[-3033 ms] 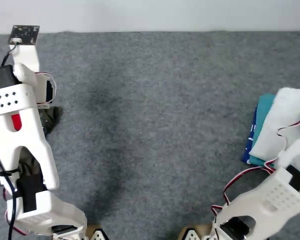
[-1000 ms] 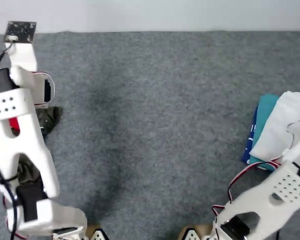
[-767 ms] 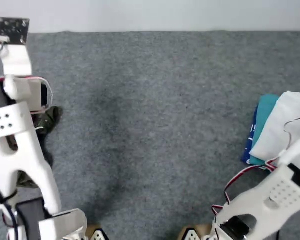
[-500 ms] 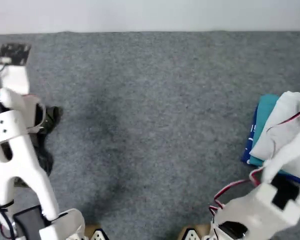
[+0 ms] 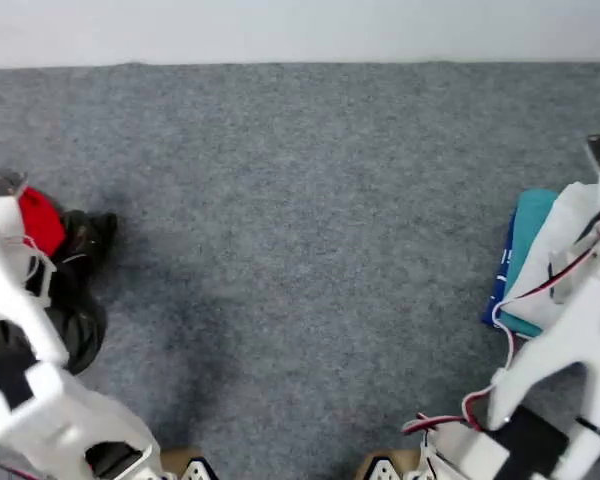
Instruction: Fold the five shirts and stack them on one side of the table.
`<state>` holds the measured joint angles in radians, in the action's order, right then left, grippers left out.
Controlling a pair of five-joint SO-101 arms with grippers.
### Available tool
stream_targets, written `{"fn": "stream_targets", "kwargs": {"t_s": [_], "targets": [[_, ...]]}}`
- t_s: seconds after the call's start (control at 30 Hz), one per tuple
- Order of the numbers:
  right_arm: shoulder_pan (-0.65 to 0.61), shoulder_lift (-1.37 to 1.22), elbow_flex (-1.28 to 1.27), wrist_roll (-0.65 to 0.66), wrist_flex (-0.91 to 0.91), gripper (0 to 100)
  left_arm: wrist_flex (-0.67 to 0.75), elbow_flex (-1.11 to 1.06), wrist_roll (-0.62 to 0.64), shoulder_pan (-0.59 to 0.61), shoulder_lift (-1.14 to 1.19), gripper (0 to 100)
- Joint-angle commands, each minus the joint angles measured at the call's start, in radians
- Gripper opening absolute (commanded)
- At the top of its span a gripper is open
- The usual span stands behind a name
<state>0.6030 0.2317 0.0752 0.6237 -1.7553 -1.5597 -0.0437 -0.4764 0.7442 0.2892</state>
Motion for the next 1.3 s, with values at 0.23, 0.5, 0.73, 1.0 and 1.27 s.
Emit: {"fn": "stream_targets", "kwargs": {"t_s": [0.23, 0.5, 0.73, 1.0, 1.27], "targets": [[-0.008, 0.189, 0.005, 0.009, -0.041, 1.2, 0.221, 0.008, 0.147, -0.074, 0.244, 16], [-0.004, 0.292, -0.037, 0.012, -0.041, 1.2, 0.075, 0.045, 0.207, -0.207, 0.0, 0], [-0.004, 0.426, -0.184, 0.014, -0.041, 1.2, 0.048, 0.09, 0.35, -0.356, -0.488, 0], [-0.004, 0.545, -0.295, 0.014, -0.041, 1.1, 0.123, 0.09, 0.494, -0.58, -0.746, 0], [-0.004, 0.631, -0.382, 0.014, -0.041, 1.1, 0.235, 0.114, 0.511, -0.888, -0.763, 0]]}}
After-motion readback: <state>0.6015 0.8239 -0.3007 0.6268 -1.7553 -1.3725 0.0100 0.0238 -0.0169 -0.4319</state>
